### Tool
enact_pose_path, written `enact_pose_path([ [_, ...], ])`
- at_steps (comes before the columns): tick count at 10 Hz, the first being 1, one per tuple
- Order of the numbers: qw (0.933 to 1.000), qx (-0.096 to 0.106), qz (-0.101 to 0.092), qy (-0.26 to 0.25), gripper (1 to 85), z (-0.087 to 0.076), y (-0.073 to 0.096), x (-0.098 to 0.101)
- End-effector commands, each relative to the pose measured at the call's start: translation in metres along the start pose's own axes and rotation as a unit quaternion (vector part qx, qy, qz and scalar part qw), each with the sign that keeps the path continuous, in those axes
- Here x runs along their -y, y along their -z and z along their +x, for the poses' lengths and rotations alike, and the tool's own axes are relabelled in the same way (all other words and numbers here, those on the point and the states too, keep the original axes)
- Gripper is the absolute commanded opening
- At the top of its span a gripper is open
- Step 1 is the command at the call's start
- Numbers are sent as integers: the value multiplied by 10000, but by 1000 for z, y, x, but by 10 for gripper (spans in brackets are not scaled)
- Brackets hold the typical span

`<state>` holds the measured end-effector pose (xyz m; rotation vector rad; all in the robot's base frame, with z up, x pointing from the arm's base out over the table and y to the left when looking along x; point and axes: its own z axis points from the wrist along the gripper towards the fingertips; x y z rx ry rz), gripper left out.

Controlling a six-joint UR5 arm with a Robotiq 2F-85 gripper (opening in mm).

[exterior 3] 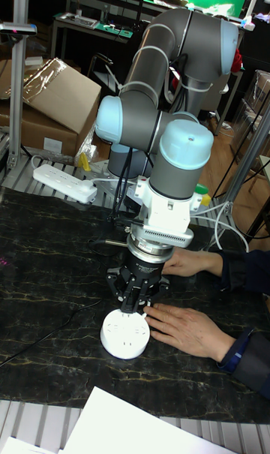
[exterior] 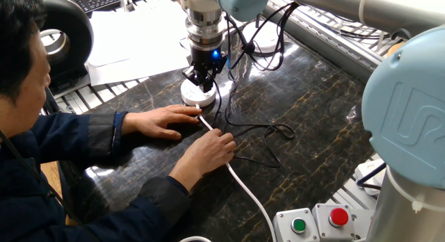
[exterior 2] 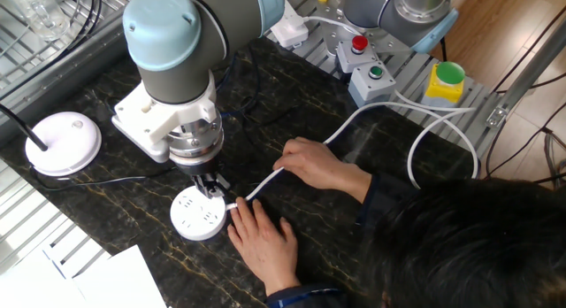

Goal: Plug in the power cord of the desk lamp, turn on the socket, and light up the desk lamp

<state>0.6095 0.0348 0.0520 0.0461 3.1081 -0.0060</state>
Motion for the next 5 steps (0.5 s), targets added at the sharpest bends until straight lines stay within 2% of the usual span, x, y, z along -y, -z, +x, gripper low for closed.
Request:
enact_pose_path([
  [1, 10000, -6, -34, -16, 10, 0, 0, 0],
  [5, 10000, 9, -35, -31, 10, -1, -3, -2],
])
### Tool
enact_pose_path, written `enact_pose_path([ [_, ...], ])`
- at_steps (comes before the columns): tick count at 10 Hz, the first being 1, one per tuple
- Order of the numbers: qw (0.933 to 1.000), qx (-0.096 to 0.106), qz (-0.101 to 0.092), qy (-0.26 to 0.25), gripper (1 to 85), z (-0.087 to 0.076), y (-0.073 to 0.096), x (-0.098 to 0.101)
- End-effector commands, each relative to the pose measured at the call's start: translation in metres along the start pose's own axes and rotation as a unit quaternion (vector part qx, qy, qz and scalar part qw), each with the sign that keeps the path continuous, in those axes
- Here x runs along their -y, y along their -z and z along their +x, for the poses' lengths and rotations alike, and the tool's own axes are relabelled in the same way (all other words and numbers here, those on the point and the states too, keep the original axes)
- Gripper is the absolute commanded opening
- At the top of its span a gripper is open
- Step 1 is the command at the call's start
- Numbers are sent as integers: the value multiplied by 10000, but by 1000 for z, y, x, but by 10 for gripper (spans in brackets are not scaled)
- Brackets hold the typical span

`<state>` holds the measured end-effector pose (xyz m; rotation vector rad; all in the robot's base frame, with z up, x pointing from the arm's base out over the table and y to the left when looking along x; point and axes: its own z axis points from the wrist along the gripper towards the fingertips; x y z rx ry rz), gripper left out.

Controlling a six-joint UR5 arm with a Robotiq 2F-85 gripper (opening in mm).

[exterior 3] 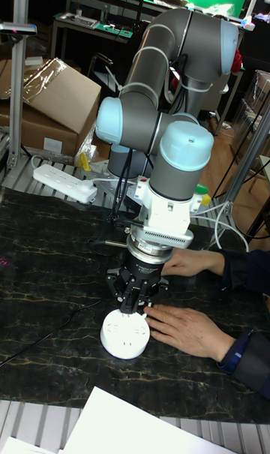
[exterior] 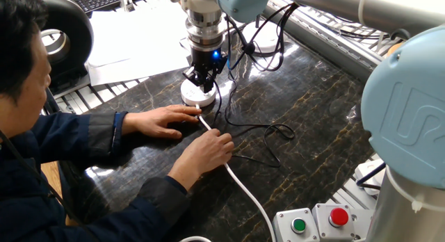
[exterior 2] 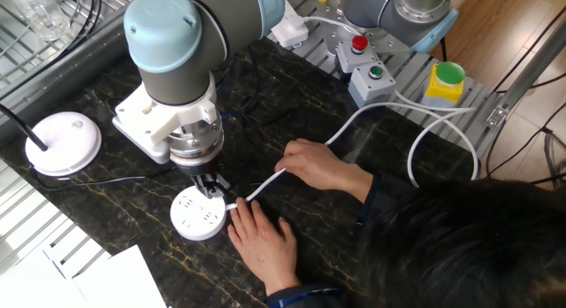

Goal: Plug in the power cord of the desk lamp, turn on the socket, and light up the desk lamp

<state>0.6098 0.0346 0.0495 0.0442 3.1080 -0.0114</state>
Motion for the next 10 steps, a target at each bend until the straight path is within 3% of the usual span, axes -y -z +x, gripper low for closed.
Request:
enact_pose_path([
  [1, 10000, 8, -60, -46, 10, -1, 0, -3],
  [10, 10000, 87, -16, -43, 10, -7, -9, -2],
])
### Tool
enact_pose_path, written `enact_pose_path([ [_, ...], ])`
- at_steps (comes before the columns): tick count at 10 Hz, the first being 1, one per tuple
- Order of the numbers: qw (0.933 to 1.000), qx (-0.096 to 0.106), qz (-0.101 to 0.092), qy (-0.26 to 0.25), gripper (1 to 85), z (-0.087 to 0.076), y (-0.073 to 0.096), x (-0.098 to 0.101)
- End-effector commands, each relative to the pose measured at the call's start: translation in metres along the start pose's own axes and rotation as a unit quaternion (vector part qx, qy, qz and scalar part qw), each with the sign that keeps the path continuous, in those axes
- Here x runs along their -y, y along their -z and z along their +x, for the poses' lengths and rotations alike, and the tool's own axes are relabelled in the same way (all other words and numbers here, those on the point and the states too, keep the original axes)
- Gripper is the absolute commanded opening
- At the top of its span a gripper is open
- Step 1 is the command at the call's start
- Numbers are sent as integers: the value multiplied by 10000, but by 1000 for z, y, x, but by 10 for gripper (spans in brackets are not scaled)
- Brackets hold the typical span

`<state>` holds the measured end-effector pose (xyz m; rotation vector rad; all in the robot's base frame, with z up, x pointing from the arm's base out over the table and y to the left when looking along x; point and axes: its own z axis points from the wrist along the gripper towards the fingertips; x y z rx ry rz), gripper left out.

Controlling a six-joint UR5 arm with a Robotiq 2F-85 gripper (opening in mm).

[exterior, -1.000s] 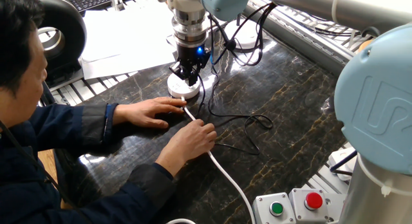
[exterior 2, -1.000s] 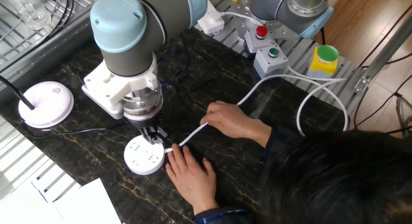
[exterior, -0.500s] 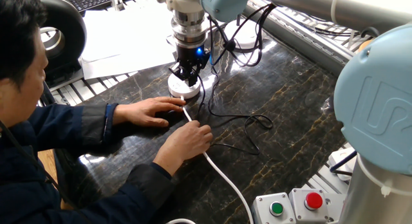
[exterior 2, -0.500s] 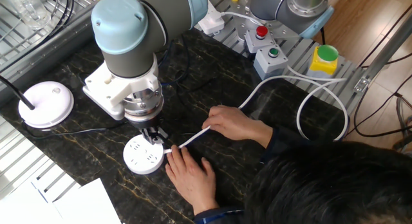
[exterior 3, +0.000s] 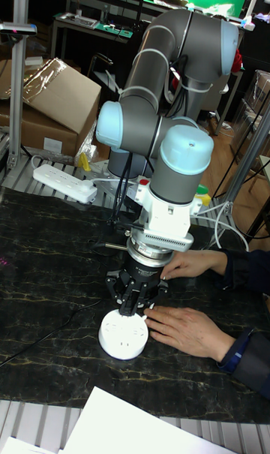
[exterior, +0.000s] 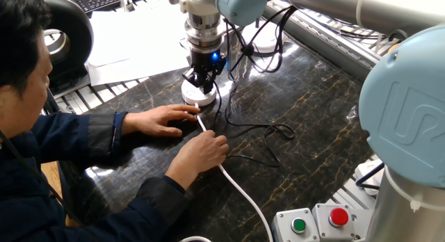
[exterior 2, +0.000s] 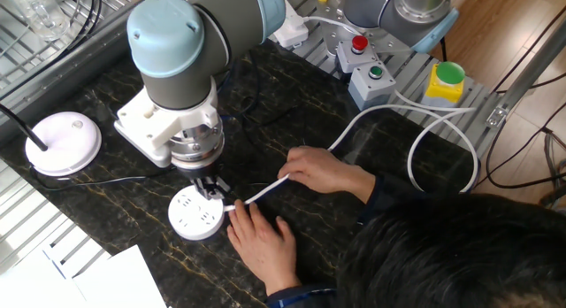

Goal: Plug in the power cord of the desk lamp, turn on the socket, and light up the desk lamp

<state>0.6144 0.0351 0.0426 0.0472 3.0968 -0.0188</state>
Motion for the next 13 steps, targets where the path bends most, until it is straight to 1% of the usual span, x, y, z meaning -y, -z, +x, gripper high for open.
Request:
enact_pose_path([
  [1, 10000, 46, -40, -41, 10, -3, -4, -2],
  [4, 9999, 92, -34, -25, 10, -5, -8, 0],
  [9, 9999, 100, -34, -10, 10, -6, -8, 0],
  [12, 9999, 116, -3, 15, 10, -7, -10, 0],
  [13, 9999, 124, 35, 40, 10, -8, -10, 2],
])
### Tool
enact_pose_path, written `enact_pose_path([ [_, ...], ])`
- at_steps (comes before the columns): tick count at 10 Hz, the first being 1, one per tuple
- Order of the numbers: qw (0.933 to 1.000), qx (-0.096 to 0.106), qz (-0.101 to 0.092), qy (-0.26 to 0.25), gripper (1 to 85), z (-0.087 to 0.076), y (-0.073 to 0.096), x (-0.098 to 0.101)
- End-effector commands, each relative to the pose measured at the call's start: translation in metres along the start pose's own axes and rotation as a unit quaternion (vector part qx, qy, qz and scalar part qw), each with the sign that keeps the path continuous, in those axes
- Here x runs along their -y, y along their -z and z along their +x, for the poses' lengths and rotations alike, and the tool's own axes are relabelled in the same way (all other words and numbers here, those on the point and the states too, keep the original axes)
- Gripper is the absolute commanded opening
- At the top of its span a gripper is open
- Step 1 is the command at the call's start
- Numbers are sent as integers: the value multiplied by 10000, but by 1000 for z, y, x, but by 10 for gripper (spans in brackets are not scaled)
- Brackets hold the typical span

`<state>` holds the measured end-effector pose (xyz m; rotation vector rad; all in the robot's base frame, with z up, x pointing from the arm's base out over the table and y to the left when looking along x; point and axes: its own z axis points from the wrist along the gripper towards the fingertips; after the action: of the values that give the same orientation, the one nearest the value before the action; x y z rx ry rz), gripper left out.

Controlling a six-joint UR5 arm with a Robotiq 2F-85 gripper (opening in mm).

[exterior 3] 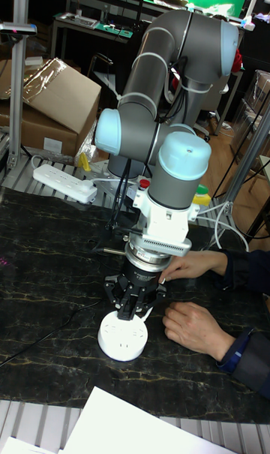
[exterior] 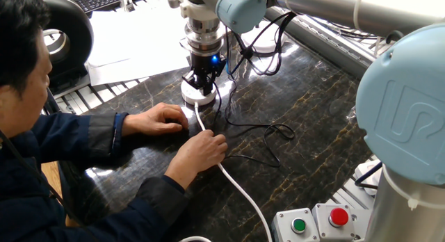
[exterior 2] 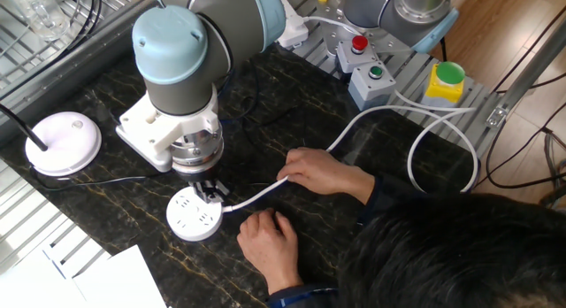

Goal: Plug in the power cord of the desk lamp, turn on the socket, and light up the desk lamp

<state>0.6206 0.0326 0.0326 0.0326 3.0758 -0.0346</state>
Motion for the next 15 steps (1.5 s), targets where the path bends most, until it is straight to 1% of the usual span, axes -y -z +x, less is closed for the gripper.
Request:
enact_pose_path([
  [1, 10000, 19, 47, 66, 13, -2, 2, 3],
  [2, 9998, 63, 32, 188, 147, -3, 7, 2],
  [3, 9994, 161, 11, 310, 390, -7, 11, 1],
  [4, 9985, 329, -6, 447, 503, -15, 14, -1],
  [5, 9975, 453, -52, 542, 580, -22, 17, 0],
  [6, 9969, 486, -123, 609, 637, -23, 20, -2],
  [7, 9963, 508, -96, 681, 650, -25, 20, 1],
  [8, 9962, 529, -57, 685, 583, -28, 18, 4],
  [9, 9970, 490, -33, 597, 393, -28, 14, 4],
  [10, 9971, 470, 110, 590, 160, -29, 11, 9],
  [11, 9972, 462, 139, 570, 10, -29, 11, 10],
  [12, 9977, 466, 44, 484, 10, -29, 12, 5],
  [15, 9977, 490, 6, 464, 10, -31, 9, 3],
])
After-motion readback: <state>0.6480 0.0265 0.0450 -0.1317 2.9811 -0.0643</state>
